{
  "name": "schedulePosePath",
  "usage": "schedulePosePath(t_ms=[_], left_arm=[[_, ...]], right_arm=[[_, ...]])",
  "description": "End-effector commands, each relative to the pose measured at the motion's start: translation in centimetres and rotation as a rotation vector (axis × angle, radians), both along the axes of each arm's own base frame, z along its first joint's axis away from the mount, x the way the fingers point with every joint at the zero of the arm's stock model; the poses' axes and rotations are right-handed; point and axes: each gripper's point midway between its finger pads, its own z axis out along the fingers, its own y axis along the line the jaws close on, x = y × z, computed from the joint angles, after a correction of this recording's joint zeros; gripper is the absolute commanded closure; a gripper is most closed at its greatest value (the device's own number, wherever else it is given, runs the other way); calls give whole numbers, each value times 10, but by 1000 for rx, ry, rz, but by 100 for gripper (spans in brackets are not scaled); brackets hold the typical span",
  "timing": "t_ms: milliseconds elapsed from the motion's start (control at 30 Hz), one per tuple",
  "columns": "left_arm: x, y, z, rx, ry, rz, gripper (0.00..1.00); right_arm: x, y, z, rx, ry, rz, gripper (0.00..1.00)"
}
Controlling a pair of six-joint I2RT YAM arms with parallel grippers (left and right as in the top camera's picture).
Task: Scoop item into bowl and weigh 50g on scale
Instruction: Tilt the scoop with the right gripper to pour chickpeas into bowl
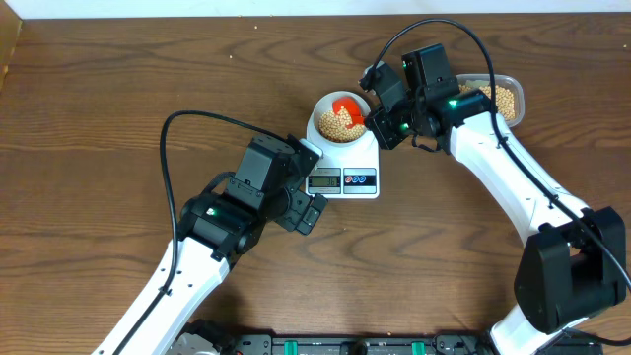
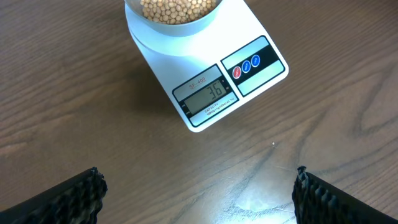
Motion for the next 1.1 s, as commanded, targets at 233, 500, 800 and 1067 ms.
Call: schedulePosePath(t_ms=[233, 500, 800, 1067], left_arm=[[3, 1, 2, 9, -14, -4, 2], [3, 0, 2, 9, -13, -4, 2], [3, 1, 2, 9, -14, -4, 2], [3, 0, 2, 9, -13, -4, 2]], right_arm=[[-1, 4, 14, -11, -72, 62, 99], [0, 5, 14, -20, -90, 84, 99], [-1, 9, 17, -19, -130, 147, 99], [-1, 9, 17, -48, -177, 219, 99]])
